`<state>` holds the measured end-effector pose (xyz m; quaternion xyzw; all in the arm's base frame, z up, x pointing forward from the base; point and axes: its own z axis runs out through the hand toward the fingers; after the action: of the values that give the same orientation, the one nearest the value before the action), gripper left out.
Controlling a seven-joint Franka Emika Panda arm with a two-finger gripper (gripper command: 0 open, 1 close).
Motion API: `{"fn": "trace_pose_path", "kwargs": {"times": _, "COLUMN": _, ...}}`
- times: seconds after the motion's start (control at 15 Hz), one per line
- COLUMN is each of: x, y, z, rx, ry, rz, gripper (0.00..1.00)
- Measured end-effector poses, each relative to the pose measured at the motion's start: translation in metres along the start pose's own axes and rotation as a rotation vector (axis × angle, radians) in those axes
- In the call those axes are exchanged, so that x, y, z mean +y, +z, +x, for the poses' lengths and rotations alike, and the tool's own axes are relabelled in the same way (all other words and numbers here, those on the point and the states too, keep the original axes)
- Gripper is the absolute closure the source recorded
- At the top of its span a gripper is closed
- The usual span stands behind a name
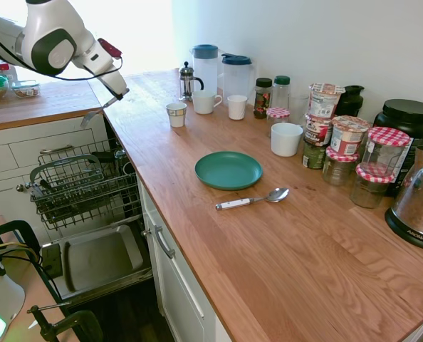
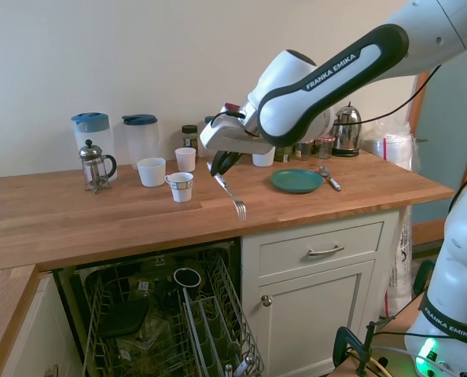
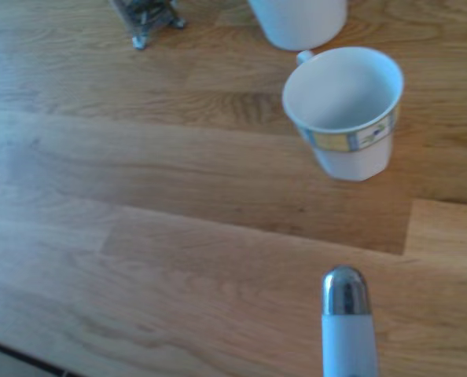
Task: Put the fork in the dishwasher
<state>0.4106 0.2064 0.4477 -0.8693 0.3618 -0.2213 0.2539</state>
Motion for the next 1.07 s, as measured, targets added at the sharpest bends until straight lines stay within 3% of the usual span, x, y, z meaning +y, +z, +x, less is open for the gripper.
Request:
{"fn": "trace_pose_path", "kwargs": {"times": 0.4, "x": 0.017, "y": 0.026, "z": -0.09, "rx": -0.061, "ry": -0.112, "rz": 0.117, "gripper": 1.0}}
{"fn": "trace_pose_path", "kwargs": {"times": 0.73, "x": 0.041, "y": 0.075, "z": -0.114, "rx": -0.047, "ry": -0.182, "rz": 0.166, "gripper": 1.0}}
{"fn": "trace_pose_path", "kwargs": {"times": 1.07, "x": 0.044, "y": 0.079, "z": -0.129, "rx": -0.027, "ry": -0.231, "rz": 0.251, "gripper": 1.0}}
